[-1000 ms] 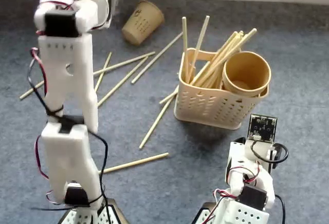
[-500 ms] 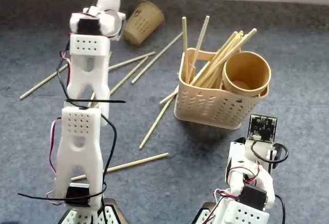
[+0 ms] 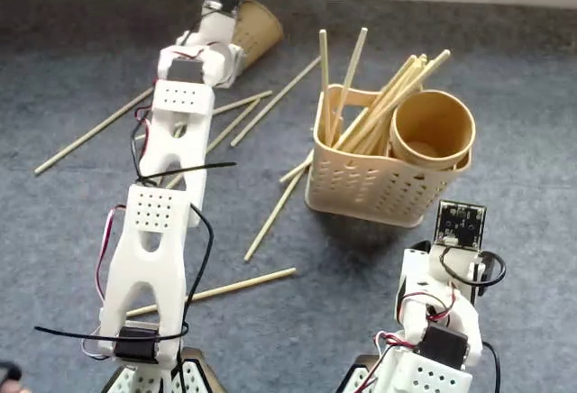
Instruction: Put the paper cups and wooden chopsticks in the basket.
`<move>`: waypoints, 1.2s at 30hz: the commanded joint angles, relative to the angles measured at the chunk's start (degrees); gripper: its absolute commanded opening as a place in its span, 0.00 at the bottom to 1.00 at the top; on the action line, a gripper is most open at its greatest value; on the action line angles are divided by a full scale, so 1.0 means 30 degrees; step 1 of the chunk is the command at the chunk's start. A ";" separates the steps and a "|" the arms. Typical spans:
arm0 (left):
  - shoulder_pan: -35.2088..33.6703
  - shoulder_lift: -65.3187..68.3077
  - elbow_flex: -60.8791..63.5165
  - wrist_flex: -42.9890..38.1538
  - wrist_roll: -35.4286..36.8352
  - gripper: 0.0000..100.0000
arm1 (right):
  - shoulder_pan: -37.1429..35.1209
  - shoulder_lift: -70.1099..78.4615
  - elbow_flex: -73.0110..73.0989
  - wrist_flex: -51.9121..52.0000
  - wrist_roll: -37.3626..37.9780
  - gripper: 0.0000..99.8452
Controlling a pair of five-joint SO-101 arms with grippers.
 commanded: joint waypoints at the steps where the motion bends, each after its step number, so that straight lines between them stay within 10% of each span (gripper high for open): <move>1: -0.1187 -0.0337 -0.0190 0.2110 -0.0205 0.19 | -0.0161 -0.0103 0.1919 -0.0425 0.0293 0.34; 15: -0.3766 -0.0952 -0.5143 1.0813 -0.0205 0.18 | -0.0161 -0.0103 0.1919 -0.0425 0.0293 0.34; 26: -0.1744 -0.0073 -0.4850 0.0498 0.0908 0.18 | -0.0161 -0.0103 0.1919 -0.0425 0.0293 0.34; 36: -0.0484 0.2388 -0.4850 -0.1934 0.0908 0.18 | -0.0161 -0.0103 0.1919 -0.0425 0.0293 0.34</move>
